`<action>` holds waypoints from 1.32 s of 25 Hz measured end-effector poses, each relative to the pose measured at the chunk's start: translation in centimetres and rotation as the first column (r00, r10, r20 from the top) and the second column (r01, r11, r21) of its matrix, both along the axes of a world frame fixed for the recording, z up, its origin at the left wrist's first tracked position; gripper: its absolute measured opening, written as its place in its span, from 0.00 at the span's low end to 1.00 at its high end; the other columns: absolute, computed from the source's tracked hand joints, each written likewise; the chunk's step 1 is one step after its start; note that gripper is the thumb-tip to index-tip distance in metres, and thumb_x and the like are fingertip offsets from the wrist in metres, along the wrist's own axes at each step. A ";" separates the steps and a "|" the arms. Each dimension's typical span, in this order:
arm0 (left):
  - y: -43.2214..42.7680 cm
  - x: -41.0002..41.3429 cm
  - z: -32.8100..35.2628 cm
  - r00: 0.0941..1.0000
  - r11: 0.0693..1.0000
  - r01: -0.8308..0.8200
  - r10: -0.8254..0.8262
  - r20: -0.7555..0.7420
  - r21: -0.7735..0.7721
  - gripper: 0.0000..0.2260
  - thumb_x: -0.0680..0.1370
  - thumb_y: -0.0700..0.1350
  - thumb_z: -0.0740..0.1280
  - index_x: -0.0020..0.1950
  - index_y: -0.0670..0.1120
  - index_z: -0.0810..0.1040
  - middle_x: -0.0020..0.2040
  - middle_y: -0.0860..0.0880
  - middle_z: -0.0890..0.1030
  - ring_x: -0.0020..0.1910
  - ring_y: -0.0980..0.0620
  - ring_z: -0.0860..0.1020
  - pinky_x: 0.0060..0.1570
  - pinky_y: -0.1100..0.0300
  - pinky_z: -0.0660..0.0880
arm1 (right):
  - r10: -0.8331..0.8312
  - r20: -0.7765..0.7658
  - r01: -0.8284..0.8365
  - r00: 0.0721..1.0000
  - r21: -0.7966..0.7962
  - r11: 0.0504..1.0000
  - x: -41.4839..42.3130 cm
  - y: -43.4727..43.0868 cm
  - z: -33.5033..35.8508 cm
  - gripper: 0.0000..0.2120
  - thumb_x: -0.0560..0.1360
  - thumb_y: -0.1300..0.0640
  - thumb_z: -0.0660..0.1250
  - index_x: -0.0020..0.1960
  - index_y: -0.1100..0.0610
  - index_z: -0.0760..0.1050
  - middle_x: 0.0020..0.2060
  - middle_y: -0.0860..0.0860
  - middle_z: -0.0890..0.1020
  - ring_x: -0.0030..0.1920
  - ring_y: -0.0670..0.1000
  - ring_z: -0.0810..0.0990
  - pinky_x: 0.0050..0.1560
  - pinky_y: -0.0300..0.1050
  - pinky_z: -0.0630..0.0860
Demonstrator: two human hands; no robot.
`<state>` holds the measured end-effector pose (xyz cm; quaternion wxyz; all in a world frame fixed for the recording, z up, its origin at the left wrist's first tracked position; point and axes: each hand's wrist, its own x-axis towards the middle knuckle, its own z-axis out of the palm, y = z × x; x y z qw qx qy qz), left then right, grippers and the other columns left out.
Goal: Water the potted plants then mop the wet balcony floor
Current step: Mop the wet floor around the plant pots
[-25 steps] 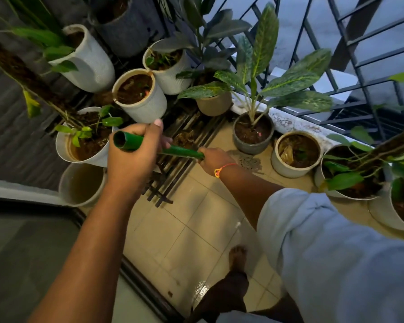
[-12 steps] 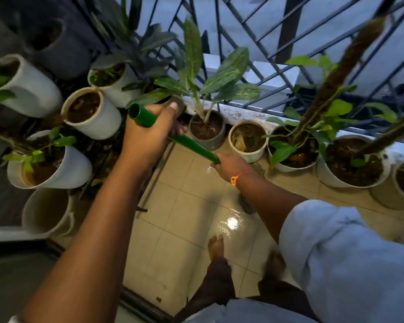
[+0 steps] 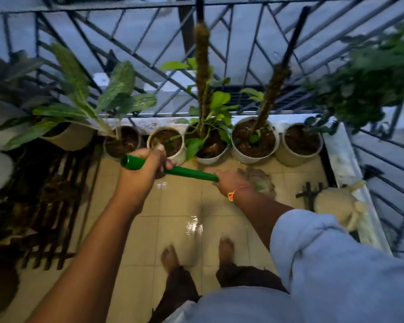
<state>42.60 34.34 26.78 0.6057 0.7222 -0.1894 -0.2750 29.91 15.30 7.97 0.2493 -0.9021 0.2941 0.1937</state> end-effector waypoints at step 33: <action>40.8 13.6 7.8 0.780 0.821 -0.535 0.390 0.489 0.199 0.17 0.79 0.53 0.68 0.31 0.53 0.83 0.33 0.49 0.86 0.37 0.50 0.86 0.40 0.53 0.82 | 0.444 0.219 -0.491 0.869 0.268 0.829 29.5 44.1 2.4 0.16 0.83 0.50 0.62 0.68 0.56 0.71 0.56 0.63 0.81 0.56 0.64 0.80 0.47 0.46 0.69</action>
